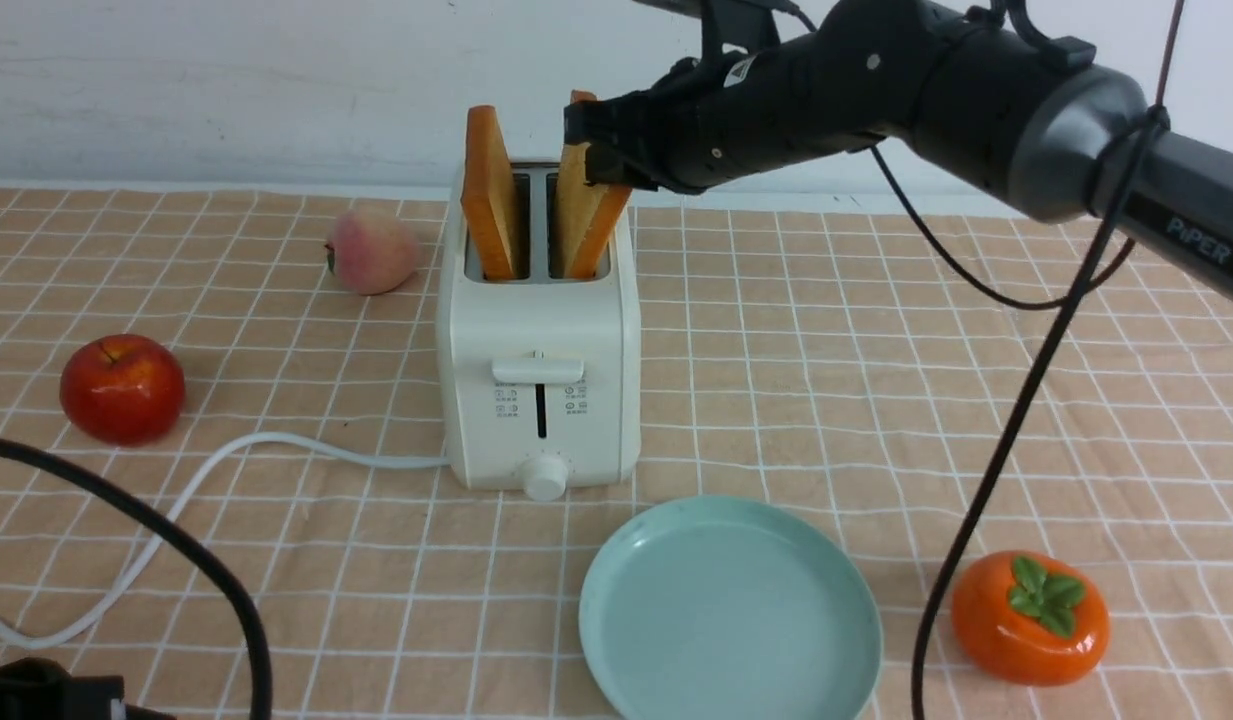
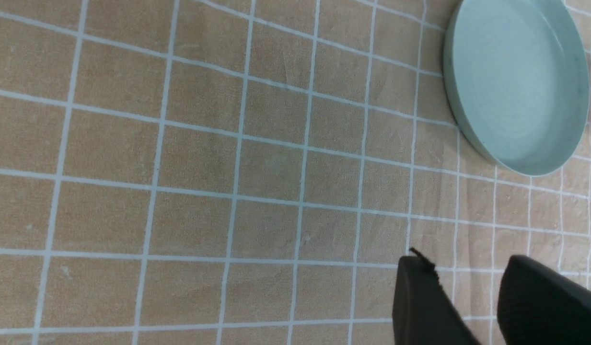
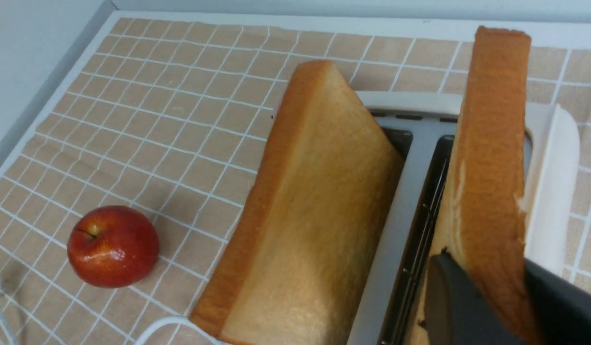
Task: Take toasted bread from bread machine on light coffee tablecloth place on plate.
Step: 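Grasp the toast slice in the toaster and pull it up out of the slot with the right gripper, then place the held slice of bread on top of the slice on the plate with the right gripper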
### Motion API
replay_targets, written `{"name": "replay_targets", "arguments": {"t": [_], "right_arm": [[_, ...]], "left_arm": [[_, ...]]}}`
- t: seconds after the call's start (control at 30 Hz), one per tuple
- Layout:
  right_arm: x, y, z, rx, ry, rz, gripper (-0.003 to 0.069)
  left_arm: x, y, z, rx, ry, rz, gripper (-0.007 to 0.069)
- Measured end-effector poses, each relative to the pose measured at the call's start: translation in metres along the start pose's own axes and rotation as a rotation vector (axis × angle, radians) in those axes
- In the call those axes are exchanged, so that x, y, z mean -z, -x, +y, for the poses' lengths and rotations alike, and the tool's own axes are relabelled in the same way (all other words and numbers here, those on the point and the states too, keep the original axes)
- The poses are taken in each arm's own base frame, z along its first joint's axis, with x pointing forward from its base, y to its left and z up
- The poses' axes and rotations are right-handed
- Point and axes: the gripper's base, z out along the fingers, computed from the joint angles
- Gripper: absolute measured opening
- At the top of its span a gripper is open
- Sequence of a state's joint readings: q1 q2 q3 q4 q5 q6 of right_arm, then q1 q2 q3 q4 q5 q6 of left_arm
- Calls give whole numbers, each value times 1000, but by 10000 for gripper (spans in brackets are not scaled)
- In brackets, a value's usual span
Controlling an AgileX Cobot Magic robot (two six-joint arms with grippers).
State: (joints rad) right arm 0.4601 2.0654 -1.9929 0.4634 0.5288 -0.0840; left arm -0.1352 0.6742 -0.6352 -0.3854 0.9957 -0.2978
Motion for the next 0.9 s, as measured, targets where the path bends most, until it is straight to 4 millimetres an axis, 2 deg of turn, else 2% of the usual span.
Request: {"name": "replay_targets", "arguments": {"t": [0.03, 0.13, 0.2, 0.3, 0.4, 0.47, 0.5, 0.53, 0.6, 0.63, 0.67, 0.7, 0.77, 0.9], "right_arm": [[2, 1, 0, 0, 0, -4, 105], [38, 29, 6, 28, -2, -98, 105], [76, 50, 9, 46, -10, -165, 105], [117, 65, 9, 62, -23, -165, 105], [145, 65, 3, 96, -54, -67, 105], [153, 56, -10, 101, -87, 50, 105], [153, 56, -9, 103, -88, 48, 105], [153, 44, -26, 70, -116, 155, 105], [148, 28, -42, 23, -133, 247, 105], [142, 14, -53, -21, -138, 302, 105], [139, 8, -56, -38, -136, 321, 105], [129, -12, -65, -100, -113, 390, 105], [113, -47, -68, -189, -31, 480, 105], [93, -99, -56, -244, 159, 572, 105]], "left_arm": [[0, 0, 0, 0, -1, 0, 237], [0, 0, -1, 4, -6, 2, 237], [0, 0, -1, 7, -10, 4, 237], [0, -1, -1, 9, -11, 8, 237], [0, -2, -1, 14, -16, 25, 237], [0, -3, -2, 19, -21, 34, 237], [0, -3, -2, 19, -21, 36, 237], [0, -4, -2, 23, -26, 41, 237], [0, -4, -3, 27, -31, 43, 237], [0, -4, -3, 29, -35, 44, 237], [0, -4, -3, 29, -35, 44, 237], [0, -4, -3, 30, -37, 44, 237], [0, -4, -3, 30, -37, 44, 237], [0, -4, -4, 31, -38, 46, 237]]}}
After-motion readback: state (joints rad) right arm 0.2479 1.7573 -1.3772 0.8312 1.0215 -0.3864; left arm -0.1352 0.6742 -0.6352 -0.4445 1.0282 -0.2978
